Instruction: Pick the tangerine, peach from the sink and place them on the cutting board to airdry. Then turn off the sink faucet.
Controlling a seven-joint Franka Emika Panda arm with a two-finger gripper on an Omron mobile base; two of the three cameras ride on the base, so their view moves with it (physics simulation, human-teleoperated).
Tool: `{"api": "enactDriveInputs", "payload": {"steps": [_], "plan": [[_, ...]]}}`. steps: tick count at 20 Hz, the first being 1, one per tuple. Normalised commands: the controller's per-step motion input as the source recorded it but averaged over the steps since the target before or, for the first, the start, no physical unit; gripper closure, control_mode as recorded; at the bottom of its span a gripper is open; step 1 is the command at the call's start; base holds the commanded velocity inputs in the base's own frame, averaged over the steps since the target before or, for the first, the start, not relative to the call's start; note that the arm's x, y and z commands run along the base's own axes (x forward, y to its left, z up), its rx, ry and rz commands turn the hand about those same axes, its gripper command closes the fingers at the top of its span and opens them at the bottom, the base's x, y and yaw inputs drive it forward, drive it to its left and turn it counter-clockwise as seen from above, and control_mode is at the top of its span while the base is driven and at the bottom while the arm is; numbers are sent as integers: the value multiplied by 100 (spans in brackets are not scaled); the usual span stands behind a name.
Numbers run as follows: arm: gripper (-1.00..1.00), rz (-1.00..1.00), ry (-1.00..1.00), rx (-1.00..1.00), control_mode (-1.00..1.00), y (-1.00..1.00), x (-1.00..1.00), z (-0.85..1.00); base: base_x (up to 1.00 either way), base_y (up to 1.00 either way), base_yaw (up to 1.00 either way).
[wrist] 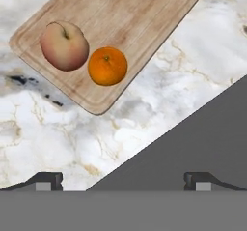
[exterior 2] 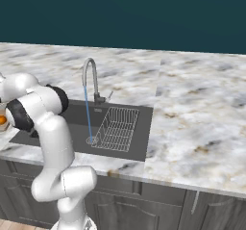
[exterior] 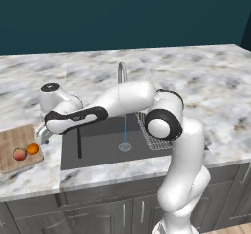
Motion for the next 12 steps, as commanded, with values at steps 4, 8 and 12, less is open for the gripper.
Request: {"api": "enactDriveInputs", "payload": {"steps": [4,8,12], "plan": [[-100,0,7,10,-100,-51,0,22,0,0,0],[-100,0,9,10,-100,-52,0,21,0,0,0],[-100,0,6,10,-100,-48,0,9,0,0,0]]}}
